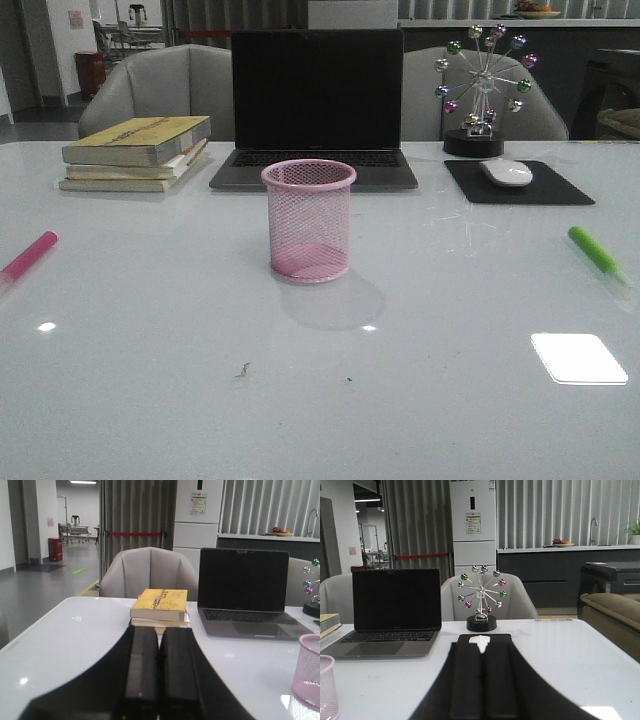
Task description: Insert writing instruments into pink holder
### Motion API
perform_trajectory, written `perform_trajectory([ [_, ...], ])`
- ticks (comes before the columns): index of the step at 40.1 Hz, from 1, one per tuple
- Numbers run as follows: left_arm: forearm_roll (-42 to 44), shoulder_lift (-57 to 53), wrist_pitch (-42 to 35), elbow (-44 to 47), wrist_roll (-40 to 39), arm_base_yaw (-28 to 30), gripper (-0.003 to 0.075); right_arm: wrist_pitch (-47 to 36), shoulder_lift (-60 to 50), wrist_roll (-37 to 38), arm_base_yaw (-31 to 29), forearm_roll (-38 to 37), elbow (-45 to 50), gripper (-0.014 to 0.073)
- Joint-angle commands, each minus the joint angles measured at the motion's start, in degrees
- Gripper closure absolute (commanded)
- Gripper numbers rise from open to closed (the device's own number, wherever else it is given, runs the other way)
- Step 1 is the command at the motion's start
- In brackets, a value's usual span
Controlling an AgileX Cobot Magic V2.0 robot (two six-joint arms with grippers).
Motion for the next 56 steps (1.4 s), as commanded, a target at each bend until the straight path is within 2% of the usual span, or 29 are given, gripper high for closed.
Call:
perform_trajectory([
  [1, -0.6, -1.0, -5.1, -4.6, -0.4, -0.3, 0.0621, -1.8, -1.1, 0.0, 0.1, -3.2, -4.9, 0.0536],
  [8, -0.2, -1.0, -0.2, -11.0, -0.4, -0.3, 0.0621, 6.3, -0.5, 0.0, 0.1, -9.6, -15.1, 0.0536],
  [15, -0.2, 0.5, 2.1, -16.2, -0.4, -0.3, 0.0621, 11.3, 4.1, 0.0, 0.1, -10.2, -24.5, 0.0536],
  [27, -0.2, 15.0, 3.1, -26.7, 0.3, -0.3, 0.0621, 13.7, 18.8, 0.0, 0.1, -10.2, -33.6, 0.0536],
  [33, 0.0, 25.6, 2.9, -30.3, 0.3, -0.3, 0.0621, 16.7, 26.4, 0.0, 0.1, -10.2, -35.4, 0.0536],
  [43, 0.0, 38.1, 2.7, -30.4, 0.3, -0.3, 0.0621, 22.6, 37.1, 0.0, 0.1, -10.2, -35.4, 0.0536],
  [56, 0.0, 48.7, 2.5, -30.4, 0.3, -0.3, 0.0621, 25.9, 47.9, 0.0, 0.1, -10.2, -35.4, 0.0536],
])
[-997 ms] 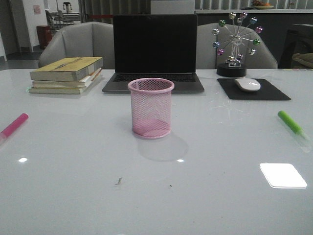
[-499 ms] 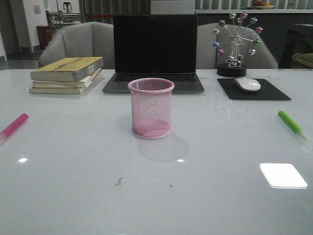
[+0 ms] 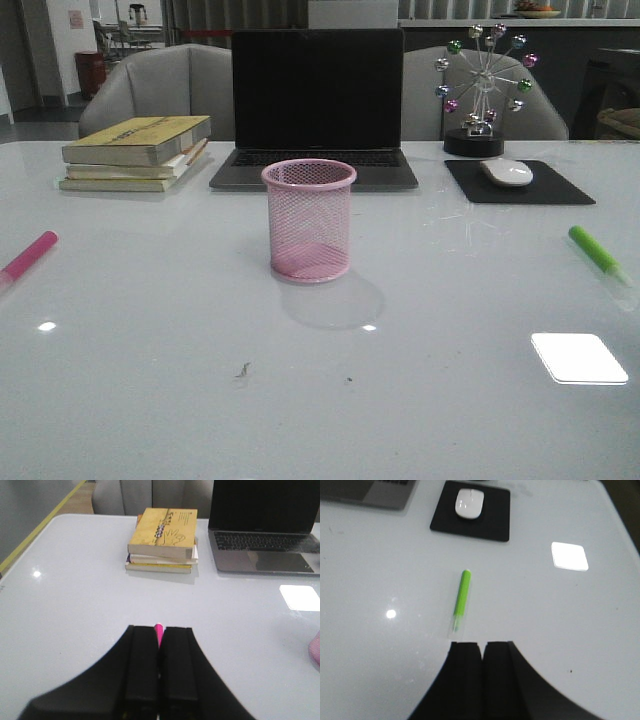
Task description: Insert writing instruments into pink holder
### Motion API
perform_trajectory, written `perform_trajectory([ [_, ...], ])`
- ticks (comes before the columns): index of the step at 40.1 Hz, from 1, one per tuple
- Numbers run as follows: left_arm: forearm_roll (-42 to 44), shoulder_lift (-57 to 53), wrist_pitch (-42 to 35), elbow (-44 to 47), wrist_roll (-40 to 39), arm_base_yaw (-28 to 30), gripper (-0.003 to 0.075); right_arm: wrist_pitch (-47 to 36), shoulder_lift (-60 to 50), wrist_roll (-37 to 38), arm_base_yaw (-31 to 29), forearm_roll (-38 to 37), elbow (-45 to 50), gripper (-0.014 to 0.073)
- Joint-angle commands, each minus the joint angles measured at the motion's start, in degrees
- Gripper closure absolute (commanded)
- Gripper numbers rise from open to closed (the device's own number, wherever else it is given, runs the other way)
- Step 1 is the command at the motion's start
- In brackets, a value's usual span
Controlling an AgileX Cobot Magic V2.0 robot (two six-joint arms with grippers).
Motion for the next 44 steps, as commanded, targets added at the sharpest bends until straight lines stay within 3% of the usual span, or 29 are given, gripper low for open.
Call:
perform_trajectory([
  [1, -0.1, 1.5, -4.9, -2.1, -0.2, -0.3, 0.0621, -2.8, 2.0, 0.0, 0.1, -0.7, -2.0, 0.0536],
  [14, -0.1, 2.2, -10.8, -2.1, -0.2, -0.3, 0.0616, -3.7, 3.0, 0.0, 0.1, -0.7, -2.0, 0.0529],
  [17, -0.1, 2.2, -10.8, -2.1, -0.2, -0.3, 0.0616, -3.7, 3.0, 0.0, 0.1, -0.7, -2.0, 0.0488],
  [22, -0.1, 2.2, -10.7, -2.1, -0.2, -0.3, 0.06, -3.7, 3.0, 0.0, 0.1, -0.7, -2.0, 0.0332],
  [28, -0.1, 2.2, -10.7, -2.1, -0.2, -0.3, 0.0452, -3.7, 3.0, 0.0, 0.1, -0.7, -2.0, 0.0173],
  [34, -0.7, 2.2, -10.7, -2.1, -0.2, -0.3, 0.0266, -3.7, 3.0, 0.0, 0.1, -0.7, -2.0, 0.0167],
  [44, -0.7, 2.2, -10.7, -2.1, -0.2, -0.3, 0.0253, -2.8, 3.0, 0.0, 0.1, -0.4, -1.9, 0.0167],
])
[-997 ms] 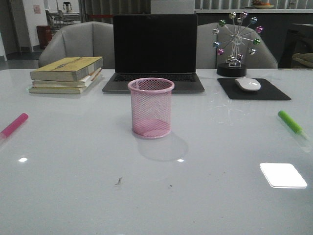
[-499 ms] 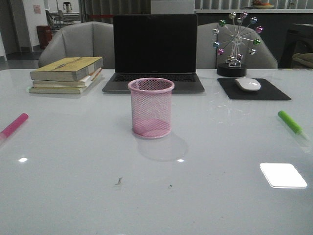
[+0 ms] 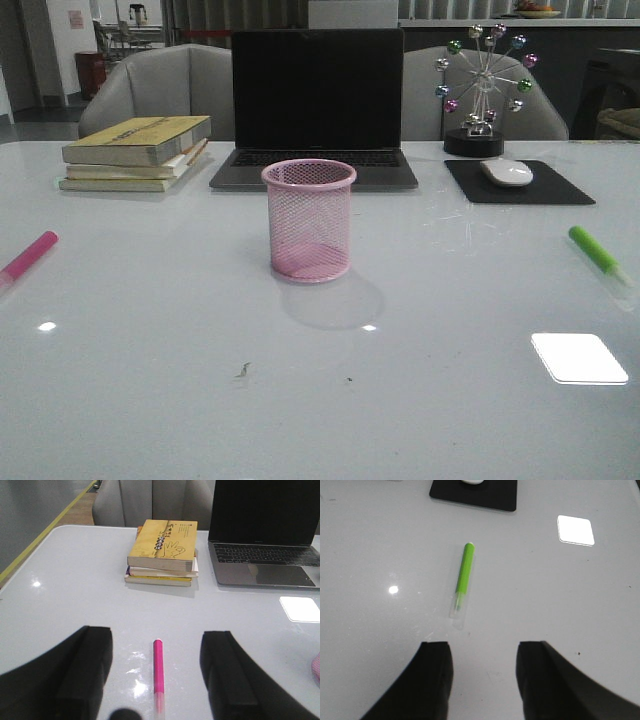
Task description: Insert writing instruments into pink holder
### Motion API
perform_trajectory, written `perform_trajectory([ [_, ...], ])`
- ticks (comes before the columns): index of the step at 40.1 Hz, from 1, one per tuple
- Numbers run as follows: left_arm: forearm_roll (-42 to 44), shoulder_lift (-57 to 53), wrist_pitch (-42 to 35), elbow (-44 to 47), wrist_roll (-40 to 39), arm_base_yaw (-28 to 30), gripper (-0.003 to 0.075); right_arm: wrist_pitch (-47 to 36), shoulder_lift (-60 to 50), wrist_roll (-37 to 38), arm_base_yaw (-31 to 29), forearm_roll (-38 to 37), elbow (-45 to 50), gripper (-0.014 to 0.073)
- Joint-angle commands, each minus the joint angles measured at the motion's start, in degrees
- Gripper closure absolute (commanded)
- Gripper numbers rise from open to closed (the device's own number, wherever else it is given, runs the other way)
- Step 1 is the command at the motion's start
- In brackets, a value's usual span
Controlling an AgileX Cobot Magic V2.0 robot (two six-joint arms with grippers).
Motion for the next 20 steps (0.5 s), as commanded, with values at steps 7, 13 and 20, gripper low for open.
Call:
perform_trajectory([
  [7, -0.5, -0.3, -4.9, -2.1, -0.2, -0.3, 0.0253, -1.2, 1.1, 0.0, 0.1, -0.4, -3.0, 0.0167],
  [13, -0.5, -0.2, -4.9, -2.1, -0.2, -0.3, 0.0253, -2.0, 4.6, 0.0, 0.1, -0.4, -7.3, 0.0167],
  [20, -0.5, -0.2, -4.9, -2.1, -0.2, -0.3, 0.0253, -3.0, 11.6, 0.0, 0.1, -0.4, -14.9, 0.0167],
])
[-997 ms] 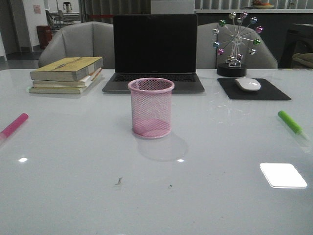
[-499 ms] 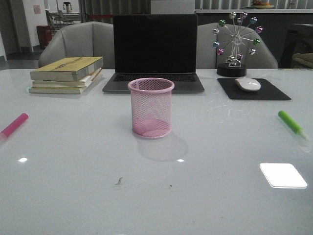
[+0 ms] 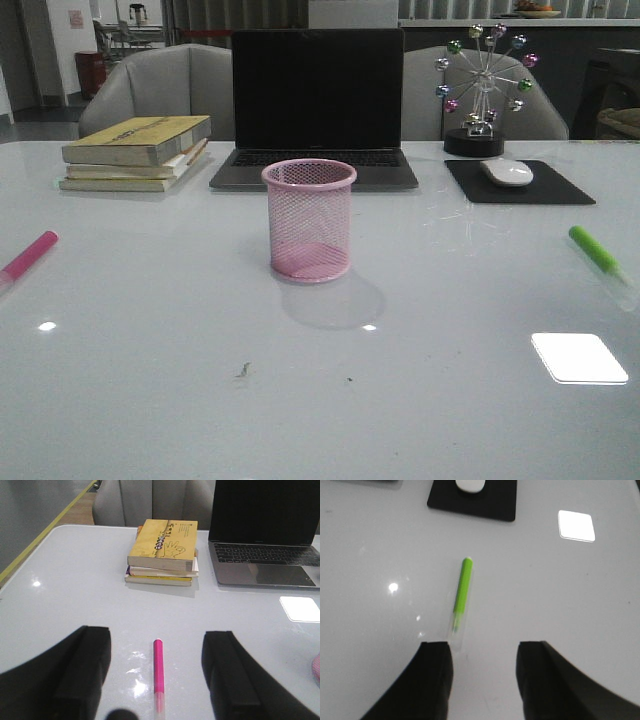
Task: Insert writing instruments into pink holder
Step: 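Lower the right gripper onto the green marker and close on it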
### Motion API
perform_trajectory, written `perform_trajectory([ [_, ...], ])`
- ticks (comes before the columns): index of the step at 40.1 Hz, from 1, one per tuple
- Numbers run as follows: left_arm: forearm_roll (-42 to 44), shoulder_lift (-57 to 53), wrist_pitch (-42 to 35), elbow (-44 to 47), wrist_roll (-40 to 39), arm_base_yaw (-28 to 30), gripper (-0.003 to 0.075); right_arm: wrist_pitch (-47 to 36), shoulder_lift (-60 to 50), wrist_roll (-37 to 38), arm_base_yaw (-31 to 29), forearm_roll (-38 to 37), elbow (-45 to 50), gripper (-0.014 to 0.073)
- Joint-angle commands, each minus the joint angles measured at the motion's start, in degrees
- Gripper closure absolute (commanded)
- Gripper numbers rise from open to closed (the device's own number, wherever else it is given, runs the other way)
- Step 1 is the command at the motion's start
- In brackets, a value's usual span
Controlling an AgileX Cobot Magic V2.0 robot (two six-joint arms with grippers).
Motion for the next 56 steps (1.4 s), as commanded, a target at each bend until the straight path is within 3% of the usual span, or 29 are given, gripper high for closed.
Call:
perform_trajectory([
  [1, -0.4, -0.2, -4.9, -2.1, -0.2, -0.3, 0.0253, -4.0, 4.3, 0.0, 0.1, -0.4, -6.6, 0.0167],
  [30, -0.4, -0.2, -4.9, -2.1, -0.2, -0.3, 0.0254, 31.9, 48.3, -1.0, 0.1, 1.7, -49.6, 0.0167],
  [37, -0.4, -0.2, -4.9, -2.1, -0.2, -0.3, 0.0253, 34.0, 54.0, -2.5, 0.1, 6.2, -54.1, 0.0167],
  [56, -0.4, -0.2, -4.9, -2.1, -0.2, -0.3, 0.0254, 31.7, 60.9, -2.5, 0.1, 6.3, -54.5, 0.0169],
])
